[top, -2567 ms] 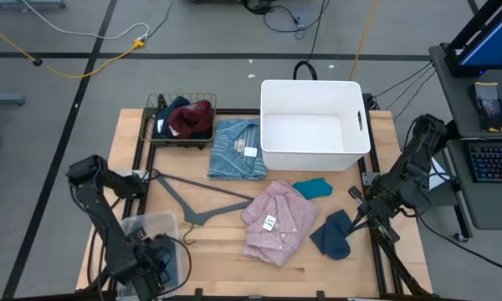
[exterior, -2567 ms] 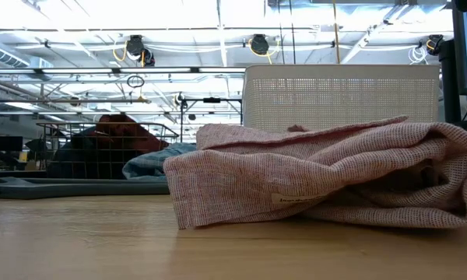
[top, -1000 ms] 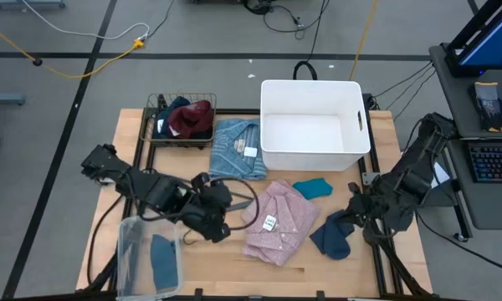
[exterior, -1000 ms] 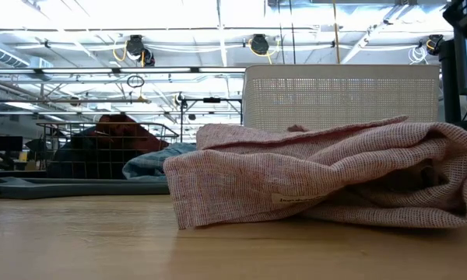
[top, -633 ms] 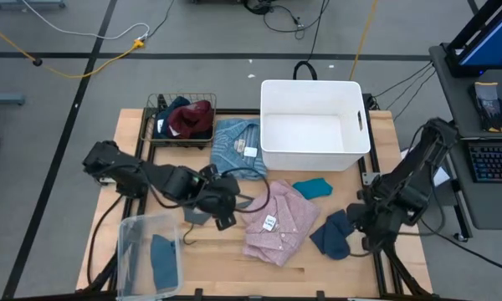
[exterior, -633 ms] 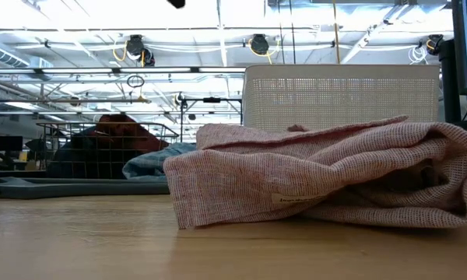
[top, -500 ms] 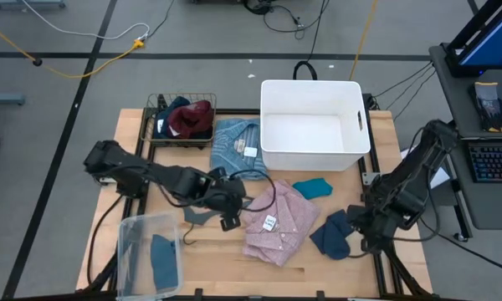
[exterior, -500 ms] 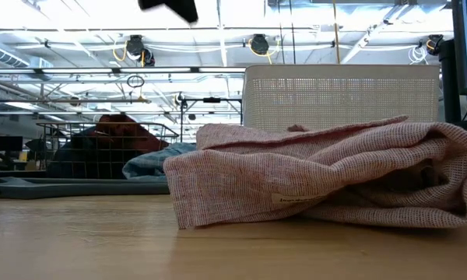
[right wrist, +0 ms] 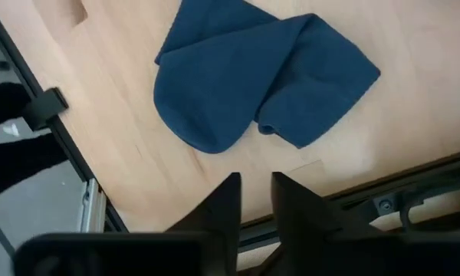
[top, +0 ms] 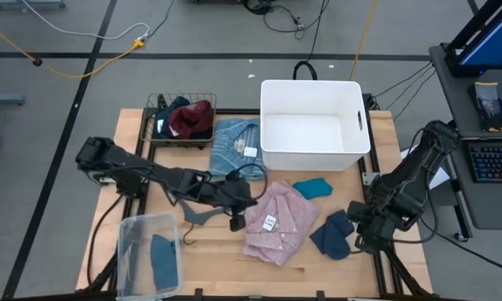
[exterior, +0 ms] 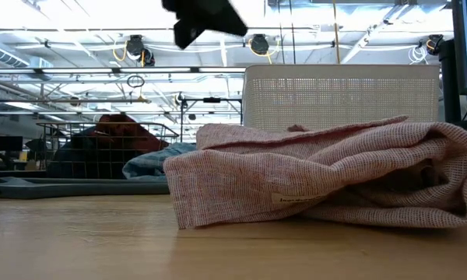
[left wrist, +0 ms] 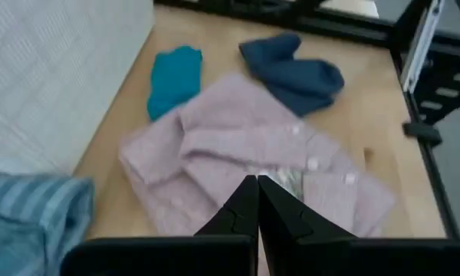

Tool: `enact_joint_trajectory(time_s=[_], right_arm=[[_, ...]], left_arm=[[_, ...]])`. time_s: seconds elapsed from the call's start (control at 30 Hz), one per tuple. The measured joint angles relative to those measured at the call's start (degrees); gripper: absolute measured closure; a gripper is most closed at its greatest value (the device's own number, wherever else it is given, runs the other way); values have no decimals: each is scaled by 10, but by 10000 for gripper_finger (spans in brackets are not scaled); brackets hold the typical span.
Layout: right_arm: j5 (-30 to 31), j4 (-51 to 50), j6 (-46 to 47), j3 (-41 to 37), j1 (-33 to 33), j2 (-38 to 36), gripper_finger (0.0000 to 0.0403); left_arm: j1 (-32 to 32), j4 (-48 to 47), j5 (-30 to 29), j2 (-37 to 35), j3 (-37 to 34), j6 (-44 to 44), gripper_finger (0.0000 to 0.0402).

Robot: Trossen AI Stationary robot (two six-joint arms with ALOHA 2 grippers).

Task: Pick & Place Cloths
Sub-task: Put the dark blue sock into the transparent bin

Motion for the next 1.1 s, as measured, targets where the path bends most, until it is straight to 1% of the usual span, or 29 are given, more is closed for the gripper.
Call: enact_joint_trajectory(time_s=[0.1, 0.2, 0.33, 0.53, 0.73, 0.9, 1.1], right_arm=[[0, 0, 26, -6, 0, 0, 299], [0, 1, 55, -21, 0, 0, 265], [0, 10, 88, -44, 0, 0, 219], [1, 40, 114, -79, -9, 0, 155], [3, 96, 125, -126, -25, 0, 110], [3, 148, 128, -171, -43, 0, 92], [1, 208, 140, -229, -71, 0, 93]], left_arm=[[0, 91, 15, -13, -50, 7, 396], [0, 163, 30, -21, -91, 10, 393], [0, 215, 42, -24, -123, 15, 400], [3, 212, 42, -24, -133, 15, 378], [13, 211, 42, -24, -133, 14, 366], [15, 210, 42, -24, -133, 12, 353], [15, 211, 42, -24, -133, 13, 320]])
